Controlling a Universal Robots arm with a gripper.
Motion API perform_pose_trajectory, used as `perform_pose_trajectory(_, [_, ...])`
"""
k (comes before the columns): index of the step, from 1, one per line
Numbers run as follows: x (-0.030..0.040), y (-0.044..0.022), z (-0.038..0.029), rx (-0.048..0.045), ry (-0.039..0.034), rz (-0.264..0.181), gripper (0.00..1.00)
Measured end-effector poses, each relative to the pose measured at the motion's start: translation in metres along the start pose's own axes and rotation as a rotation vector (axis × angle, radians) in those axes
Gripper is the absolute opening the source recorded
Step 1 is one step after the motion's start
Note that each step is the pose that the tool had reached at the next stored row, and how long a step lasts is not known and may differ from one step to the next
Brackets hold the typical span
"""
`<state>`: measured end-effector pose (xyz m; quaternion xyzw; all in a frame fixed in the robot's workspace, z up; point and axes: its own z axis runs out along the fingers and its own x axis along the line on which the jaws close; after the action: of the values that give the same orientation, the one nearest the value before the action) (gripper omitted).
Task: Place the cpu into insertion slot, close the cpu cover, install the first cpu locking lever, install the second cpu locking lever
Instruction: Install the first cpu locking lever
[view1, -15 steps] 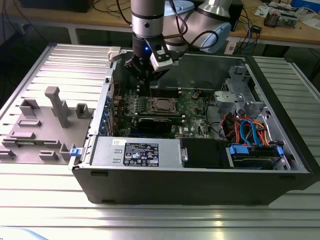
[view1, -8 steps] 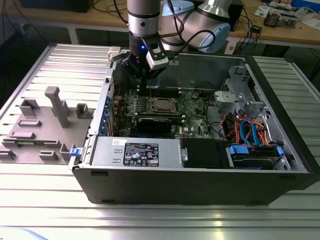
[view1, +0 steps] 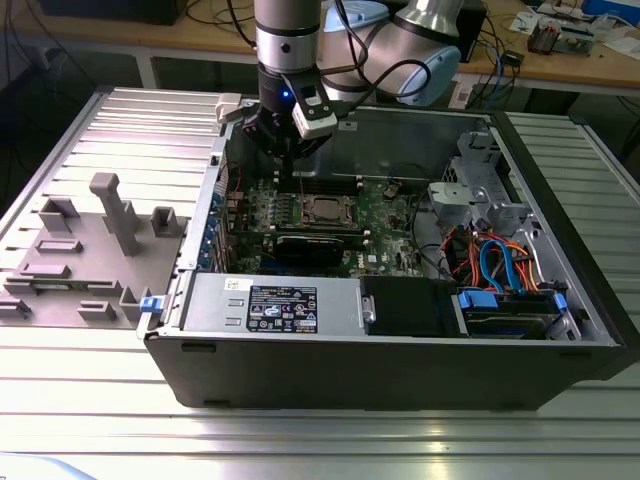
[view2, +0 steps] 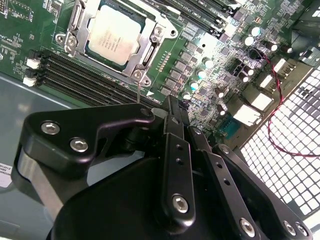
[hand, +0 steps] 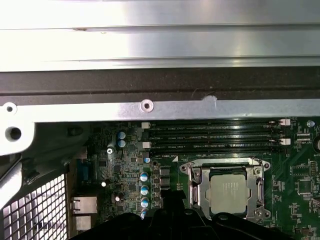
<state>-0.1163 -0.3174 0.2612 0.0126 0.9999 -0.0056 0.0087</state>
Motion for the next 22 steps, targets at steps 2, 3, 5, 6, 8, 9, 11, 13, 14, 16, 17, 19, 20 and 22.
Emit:
perform_pose_trajectory(2, [0.0000,0.0001,0.0000,0.0000,0.0000,0.000,0.11])
perform_pose_trajectory(3, [0.0000,0.0001,0.0000,0.0001,0.0000,0.000,0.11])
perform_pose_trajectory(5, [0.0001,0.0010,0.0001,-0.0001,-0.0001,0.000,0.11])
perform_pose_trajectory(6, [0.0001,0.0014,0.0000,0.0000,-0.0001,0.000,0.11])
perform_pose_trajectory(8, [-0.0001,0.0040,0.0000,0.0000,-0.0002,0.000,0.11])
perform_pose_trajectory(9, [-0.0003,0.0048,0.0000,0.0000,-0.0003,0.000,0.11])
perform_pose_trajectory(11, [-0.0016,0.0074,0.0000,0.0000,-0.0003,0.000,0.11])
perform_pose_trajectory(13, [-0.0057,0.0085,0.0001,0.0002,-0.0002,0.000,0.11])
perform_pose_trajectory(14, [-0.0071,0.0088,0.0001,0.0003,-0.0002,0.000,0.11])
perform_pose_trajectory(16, [-0.0093,0.0097,0.0001,0.0005,-0.0001,0.000,0.11])
perform_pose_trajectory(17, [-0.0102,0.0099,0.0001,0.0005,-0.0001,0.000,0.11])
perform_pose_trajectory(19, [-0.0102,0.0099,0.0001,0.0005,-0.0002,0.000,0.11])
perform_pose_trajectory(20, [-0.0104,0.0099,0.0001,0.0005,-0.0002,0.000,0.11])
perform_pose_trajectory(22, [-0.0125,0.0100,0.0002,0.0005,-0.0002,0.000,0.11])
